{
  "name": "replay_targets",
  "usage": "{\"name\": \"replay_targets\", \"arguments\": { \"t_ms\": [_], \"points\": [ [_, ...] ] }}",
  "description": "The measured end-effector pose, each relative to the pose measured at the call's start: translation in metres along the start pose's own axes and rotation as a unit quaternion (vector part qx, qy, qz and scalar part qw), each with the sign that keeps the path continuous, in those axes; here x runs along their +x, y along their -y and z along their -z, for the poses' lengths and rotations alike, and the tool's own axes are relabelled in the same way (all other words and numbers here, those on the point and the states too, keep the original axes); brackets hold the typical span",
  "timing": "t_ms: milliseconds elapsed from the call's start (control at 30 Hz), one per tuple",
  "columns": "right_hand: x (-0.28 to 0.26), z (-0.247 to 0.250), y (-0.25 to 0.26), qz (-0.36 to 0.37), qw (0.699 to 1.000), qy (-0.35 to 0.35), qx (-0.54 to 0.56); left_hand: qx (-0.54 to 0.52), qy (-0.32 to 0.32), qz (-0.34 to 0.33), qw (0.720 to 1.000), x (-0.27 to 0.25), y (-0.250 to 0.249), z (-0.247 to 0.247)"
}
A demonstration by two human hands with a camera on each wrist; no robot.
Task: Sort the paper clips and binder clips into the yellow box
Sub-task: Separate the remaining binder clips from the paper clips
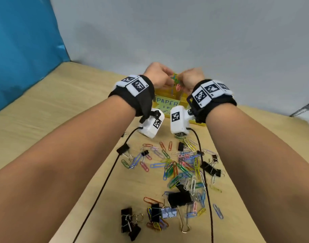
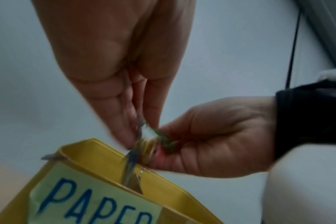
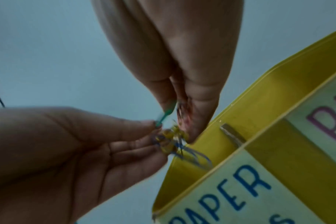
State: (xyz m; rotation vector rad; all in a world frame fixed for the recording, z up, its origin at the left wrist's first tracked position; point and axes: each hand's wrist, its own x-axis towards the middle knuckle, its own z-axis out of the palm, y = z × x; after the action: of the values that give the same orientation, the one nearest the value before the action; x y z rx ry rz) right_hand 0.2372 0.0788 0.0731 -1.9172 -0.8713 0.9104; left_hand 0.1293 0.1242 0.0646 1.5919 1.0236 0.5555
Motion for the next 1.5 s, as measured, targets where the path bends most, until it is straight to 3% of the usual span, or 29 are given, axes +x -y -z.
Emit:
{"name": "replay_targets", "arguments": {
  "t_ms": [100,167,233,300,367,400,433,500,700,833,933,1067,1233,1267,1333,1433,1500],
  "points": [
    [-0.004,-0.001,-0.007,0.016,0.993,-0.003,-0.115,0.208,0.027,-0.03,0.977,-0.008,0.004,0.005],
    [-0.02,0.0,-0.013,0.076,0.984,-0.059,-0.153,0.28,0.013,-0.073,0.957,-0.026,0.012,0.013],
    [-0.041,-0.001,-0.024,0.126,0.979,-0.052,-0.151,0.322,0.043,-0.085,0.942,-0.052,0.027,0.023],
    [-0.064,-0.006,-0.036,0.117,0.97,0.061,-0.205,0.383,0.153,-0.046,0.91,-0.077,0.047,0.031],
    [-0.08,-0.013,-0.05,0.067,0.918,0.227,-0.318,0.442,0.242,0.017,0.864,-0.093,0.068,0.034],
    [-0.087,-0.018,-0.055,0.038,0.883,0.298,-0.361,0.455,0.248,0.034,0.855,-0.097,0.077,0.033],
    [-0.091,-0.024,-0.06,0.011,0.856,0.351,-0.379,0.456,0.234,0.033,0.858,-0.101,0.085,0.03],
    [-0.096,-0.037,-0.068,-0.01,0.841,0.379,-0.387,0.449,0.188,0.002,0.873,-0.107,0.094,0.025],
    [-0.099,-0.055,-0.072,0.035,0.856,0.296,-0.423,0.48,0.175,-0.016,0.86,-0.114,0.099,0.008],
    [-0.101,-0.054,-0.074,0.069,0.86,0.268,-0.428,0.464,0.1,0.03,0.88,-0.108,0.098,0.028],
    [-0.101,-0.06,-0.076,0.103,0.858,0.234,-0.445,0.486,0.116,0.052,0.865,-0.111,0.108,0.046],
    [-0.104,-0.079,-0.084,0.121,0.814,0.263,-0.504,0.495,0.196,0.093,0.841,-0.119,0.116,0.047],
    [-0.111,-0.076,-0.081,0.106,0.764,0.356,-0.528,0.489,0.098,0.047,0.865,-0.112,0.121,0.053],
    [-0.111,-0.068,-0.081,0.092,0.772,0.36,-0.516,0.483,0.078,0.034,0.871,-0.112,0.121,0.055],
    [-0.105,-0.045,-0.078,0.088,0.818,0.31,-0.476,0.461,0.053,0.0,0.886,-0.112,0.119,0.055],
    [-0.094,-0.004,-0.078,0.058,0.891,0.184,-0.412,0.441,0.094,-0.03,0.892,-0.117,0.111,0.041],
    [-0.091,0.016,-0.083,0.013,0.889,0.166,-0.426,0.437,0.14,-0.046,0.887,-0.121,0.107,0.026]
  ]
}}
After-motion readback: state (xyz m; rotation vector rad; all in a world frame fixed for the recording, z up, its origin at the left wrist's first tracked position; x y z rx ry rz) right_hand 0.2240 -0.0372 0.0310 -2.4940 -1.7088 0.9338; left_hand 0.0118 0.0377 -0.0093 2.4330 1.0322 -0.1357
